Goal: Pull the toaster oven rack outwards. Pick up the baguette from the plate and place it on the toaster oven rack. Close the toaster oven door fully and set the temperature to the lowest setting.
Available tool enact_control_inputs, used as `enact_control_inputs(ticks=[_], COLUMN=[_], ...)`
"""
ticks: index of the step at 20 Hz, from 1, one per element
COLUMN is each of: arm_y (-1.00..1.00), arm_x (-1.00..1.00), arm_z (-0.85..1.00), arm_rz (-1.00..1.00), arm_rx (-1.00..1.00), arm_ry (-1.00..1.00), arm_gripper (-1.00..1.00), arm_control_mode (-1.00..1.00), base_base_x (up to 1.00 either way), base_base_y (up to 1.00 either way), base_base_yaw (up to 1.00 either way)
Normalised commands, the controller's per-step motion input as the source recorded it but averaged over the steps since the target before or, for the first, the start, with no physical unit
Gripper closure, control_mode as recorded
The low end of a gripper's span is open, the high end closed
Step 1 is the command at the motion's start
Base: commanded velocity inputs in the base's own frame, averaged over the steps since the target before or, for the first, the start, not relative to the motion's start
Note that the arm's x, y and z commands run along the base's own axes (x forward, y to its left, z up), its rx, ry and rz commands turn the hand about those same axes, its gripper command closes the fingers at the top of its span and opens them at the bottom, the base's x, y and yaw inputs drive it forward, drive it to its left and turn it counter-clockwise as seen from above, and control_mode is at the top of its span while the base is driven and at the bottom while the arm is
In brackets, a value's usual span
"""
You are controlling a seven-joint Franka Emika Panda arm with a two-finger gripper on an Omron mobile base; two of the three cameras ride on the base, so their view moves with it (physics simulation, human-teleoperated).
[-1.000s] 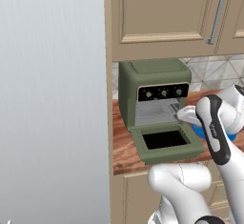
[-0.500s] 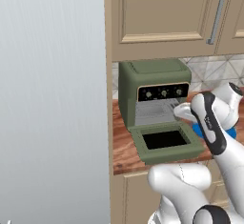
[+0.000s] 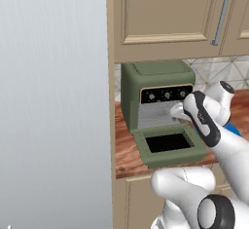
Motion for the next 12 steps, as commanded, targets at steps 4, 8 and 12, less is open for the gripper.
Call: enact_control_inputs(ticks=[4,8,12], arm_y=[0.0,0.0,0.0], arm_x=[0.15,0.21,0.04], arm_z=[-0.37,-0.03,0.0], arm_rz=[0.0,0.0,0.0], arm_rx=[-0.06,0.0,0.0], arm_ry=[-0.02,-0.02,-0.17], arm_gripper=[-1.0,-1.0,-1.0], arm_control_mode=[-1.0,-1.0,-1.0], base_base_x=[0.0,0.0,0.0], base_base_y=[0.0,0.0,0.0], base_base_yaw=[0.0,0.0,0.0])
